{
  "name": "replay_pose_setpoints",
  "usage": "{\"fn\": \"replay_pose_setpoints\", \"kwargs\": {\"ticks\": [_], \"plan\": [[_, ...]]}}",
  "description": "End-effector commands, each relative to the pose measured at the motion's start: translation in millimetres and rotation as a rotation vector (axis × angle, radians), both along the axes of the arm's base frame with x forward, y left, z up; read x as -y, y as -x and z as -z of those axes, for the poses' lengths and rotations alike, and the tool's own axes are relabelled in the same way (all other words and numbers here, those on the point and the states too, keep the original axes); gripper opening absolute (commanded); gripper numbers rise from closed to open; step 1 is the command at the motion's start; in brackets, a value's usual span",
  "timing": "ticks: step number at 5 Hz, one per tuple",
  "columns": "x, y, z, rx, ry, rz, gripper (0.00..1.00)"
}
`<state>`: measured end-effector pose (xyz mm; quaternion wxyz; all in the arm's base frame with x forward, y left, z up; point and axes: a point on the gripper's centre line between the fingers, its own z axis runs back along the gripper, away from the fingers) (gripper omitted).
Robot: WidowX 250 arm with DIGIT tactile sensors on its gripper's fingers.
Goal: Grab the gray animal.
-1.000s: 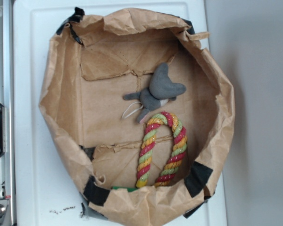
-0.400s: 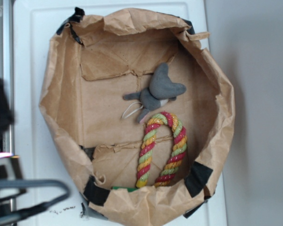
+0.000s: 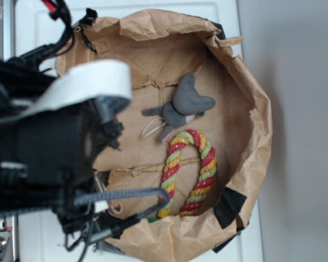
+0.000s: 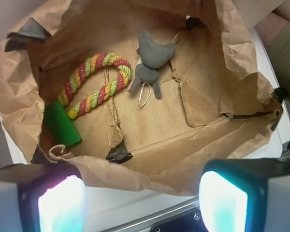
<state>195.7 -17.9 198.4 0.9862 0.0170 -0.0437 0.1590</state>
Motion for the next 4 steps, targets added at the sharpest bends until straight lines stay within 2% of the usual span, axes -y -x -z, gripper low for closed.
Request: {"fn": "replay_pose_setpoints", "kwargs": {"ticks": [1, 2, 3, 4], "plan": [[-5, -4, -10, 0.039, 0.003, -0.01, 1.0], [-7, -42, 40, 0.144, -0.004, -0.139, 1.0], [-12, -66, 68, 0.206, -0.008, -0.204, 1.0], [-26, -83, 81, 0.233, 0.04, -0.218, 1.0]]}}
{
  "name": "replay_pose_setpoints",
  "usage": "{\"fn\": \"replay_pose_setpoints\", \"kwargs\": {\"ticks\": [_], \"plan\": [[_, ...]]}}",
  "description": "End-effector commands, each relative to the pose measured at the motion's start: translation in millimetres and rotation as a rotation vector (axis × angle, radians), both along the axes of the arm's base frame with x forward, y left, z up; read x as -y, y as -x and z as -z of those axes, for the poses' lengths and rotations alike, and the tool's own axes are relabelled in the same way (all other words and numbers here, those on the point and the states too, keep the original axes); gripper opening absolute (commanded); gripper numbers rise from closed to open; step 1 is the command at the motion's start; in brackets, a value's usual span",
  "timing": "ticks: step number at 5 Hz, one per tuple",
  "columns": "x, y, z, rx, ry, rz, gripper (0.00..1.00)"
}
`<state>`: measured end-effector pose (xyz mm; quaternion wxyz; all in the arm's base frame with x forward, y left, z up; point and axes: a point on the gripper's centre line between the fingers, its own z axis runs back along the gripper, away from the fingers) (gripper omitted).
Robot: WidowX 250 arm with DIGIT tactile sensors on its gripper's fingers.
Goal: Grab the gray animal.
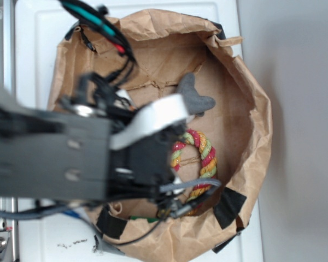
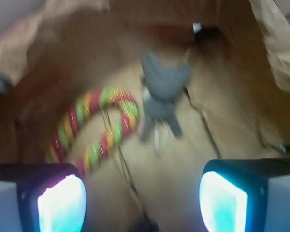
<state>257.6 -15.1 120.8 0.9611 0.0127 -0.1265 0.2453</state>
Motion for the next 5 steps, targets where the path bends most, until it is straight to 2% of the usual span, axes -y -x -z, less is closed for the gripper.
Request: {"fn": "replay_pose_setpoints", "kwargs": {"ticks": [1, 2, 3, 4, 5], "plan": [[-44, -31, 7, 0.08, 0.002, -0.074, 1.0], [-61, -25, -13, 0.067, -0.044, -0.094, 1.0], [-70, -13, -14, 0.1, -0.08, -0.075, 1.0], [-67, -19, 14, 0.079, -0.075, -0.065, 1.0], [-51, -21, 46, 0.049, -0.102, -0.007, 1.0]]}}
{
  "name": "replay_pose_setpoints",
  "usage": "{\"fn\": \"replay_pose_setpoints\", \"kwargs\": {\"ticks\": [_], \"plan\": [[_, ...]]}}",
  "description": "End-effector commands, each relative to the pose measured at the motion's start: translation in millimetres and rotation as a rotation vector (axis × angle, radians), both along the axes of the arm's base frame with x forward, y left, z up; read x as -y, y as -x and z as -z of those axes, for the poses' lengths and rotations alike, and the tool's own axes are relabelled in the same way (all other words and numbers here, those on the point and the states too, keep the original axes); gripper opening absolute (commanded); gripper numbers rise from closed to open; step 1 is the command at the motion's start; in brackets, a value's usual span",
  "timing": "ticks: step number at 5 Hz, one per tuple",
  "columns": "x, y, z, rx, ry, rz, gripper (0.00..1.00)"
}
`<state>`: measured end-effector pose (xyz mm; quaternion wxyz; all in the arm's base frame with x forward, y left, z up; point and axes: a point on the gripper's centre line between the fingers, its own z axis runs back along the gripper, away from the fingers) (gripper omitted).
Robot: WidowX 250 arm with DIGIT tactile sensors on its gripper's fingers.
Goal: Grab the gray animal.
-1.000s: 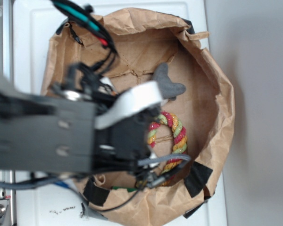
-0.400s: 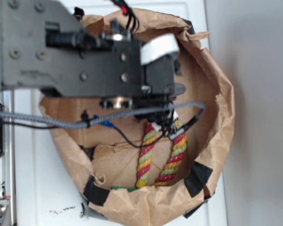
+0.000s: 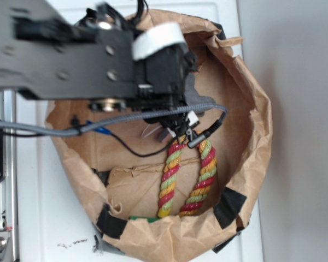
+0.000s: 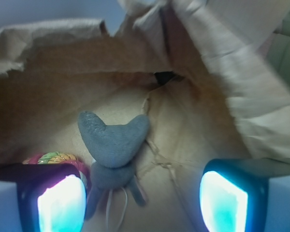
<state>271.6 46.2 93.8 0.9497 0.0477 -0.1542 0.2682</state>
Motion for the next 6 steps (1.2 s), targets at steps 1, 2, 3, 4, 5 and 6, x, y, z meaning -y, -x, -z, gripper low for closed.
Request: {"fn": "replay_pose_setpoints", "kwargs": {"ticks": [1, 2, 3, 4, 5, 6], "plan": [[22, -23, 40, 0.036, -0.07, -0.005, 1.0], [27, -50, 49, 0.037, -0.084, -0.097, 1.0], [28, -73, 53, 0.068, -0.109, -0.182, 1.0], [28, -72, 35, 0.071, -0.064, -0.175, 0.0], [25, -56, 8, 0.042, 0.012, -0.134, 0.0], [20, -35, -31, 0.004, 0.121, -0.062, 0.0]]}}
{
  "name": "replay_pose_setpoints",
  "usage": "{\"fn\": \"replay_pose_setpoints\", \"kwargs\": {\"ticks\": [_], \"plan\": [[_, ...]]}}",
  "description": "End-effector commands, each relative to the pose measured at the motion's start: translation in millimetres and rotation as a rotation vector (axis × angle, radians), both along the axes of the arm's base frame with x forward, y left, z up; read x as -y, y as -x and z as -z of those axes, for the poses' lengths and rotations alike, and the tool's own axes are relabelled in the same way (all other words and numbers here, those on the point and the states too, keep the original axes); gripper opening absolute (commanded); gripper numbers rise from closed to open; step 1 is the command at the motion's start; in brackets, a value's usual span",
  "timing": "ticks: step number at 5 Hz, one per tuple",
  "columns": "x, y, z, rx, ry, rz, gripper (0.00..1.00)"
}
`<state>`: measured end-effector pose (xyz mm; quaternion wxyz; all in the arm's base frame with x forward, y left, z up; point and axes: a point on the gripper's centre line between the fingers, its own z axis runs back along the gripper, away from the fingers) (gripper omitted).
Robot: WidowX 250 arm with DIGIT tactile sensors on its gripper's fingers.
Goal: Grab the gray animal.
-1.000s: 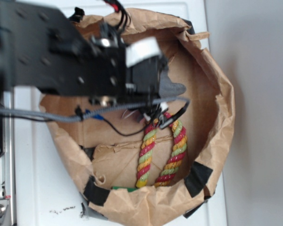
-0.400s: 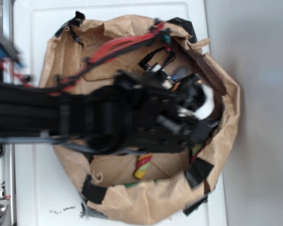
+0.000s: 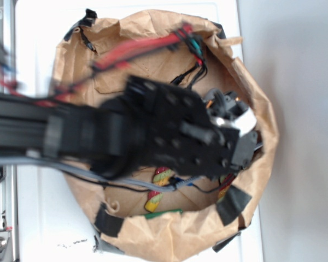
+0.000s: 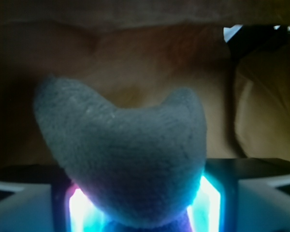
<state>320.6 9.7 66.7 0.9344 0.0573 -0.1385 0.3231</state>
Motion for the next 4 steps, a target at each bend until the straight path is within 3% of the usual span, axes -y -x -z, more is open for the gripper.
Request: {"fn": "replay_pose_setpoints", "kwargs": {"ticks": [1, 2, 3, 4], "plan": [[-23, 33, -92, 0.022, 0.192, 0.112, 0.0], [-30, 48, -121, -0.019, 0.23, 0.177, 0.0], [-27, 56, -135, -0.028, 0.186, 0.208, 0.0], [-27, 56, -135, -0.028, 0.186, 0.208, 1.0]]}}
